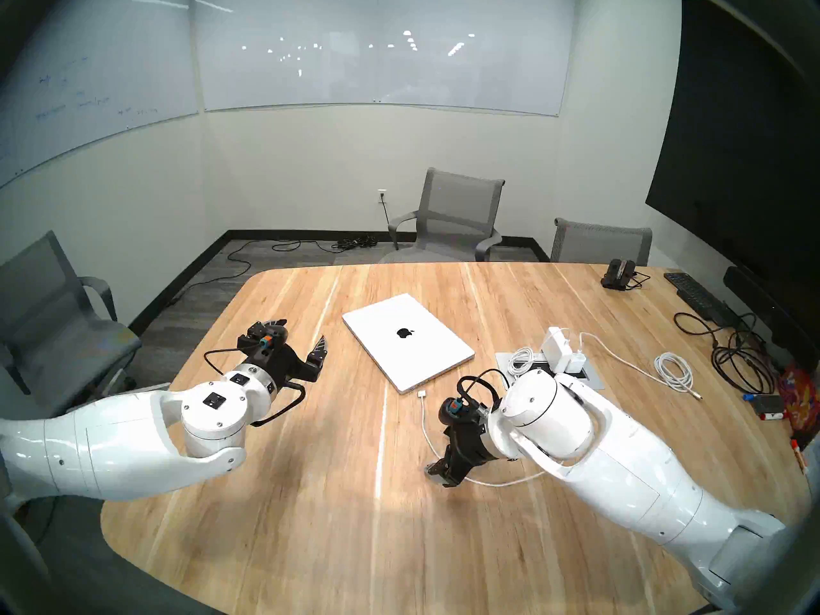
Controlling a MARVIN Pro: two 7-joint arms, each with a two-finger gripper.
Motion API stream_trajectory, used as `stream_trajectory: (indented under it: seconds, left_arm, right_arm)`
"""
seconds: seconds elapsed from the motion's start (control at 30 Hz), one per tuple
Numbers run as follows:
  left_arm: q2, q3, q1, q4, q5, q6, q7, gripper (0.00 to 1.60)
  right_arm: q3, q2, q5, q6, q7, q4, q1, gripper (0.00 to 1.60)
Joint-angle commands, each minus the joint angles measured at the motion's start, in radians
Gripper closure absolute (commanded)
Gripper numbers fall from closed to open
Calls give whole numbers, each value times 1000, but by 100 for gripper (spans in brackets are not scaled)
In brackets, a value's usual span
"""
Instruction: Plug the charging cable into the port of a MacBook
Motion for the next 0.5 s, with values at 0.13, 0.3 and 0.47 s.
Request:
stream_trajectory:
  seconds: [0.13,0.3,0.47]
  left_arm:
    - [-1,-13,-14,-2,-2,-4,-1,0]
    - [-1,-13,-14,-2,-2,-4,-1,0]
    - [-1,-13,-14,-2,-2,-4,-1,0]
  right_arm:
    - [20,0,33,-2,-15,-15,1,72]
    - [15,2,43,-2,-26,-16,-1,82]
    - [9,5,52,-2,-37,-17,1,82]
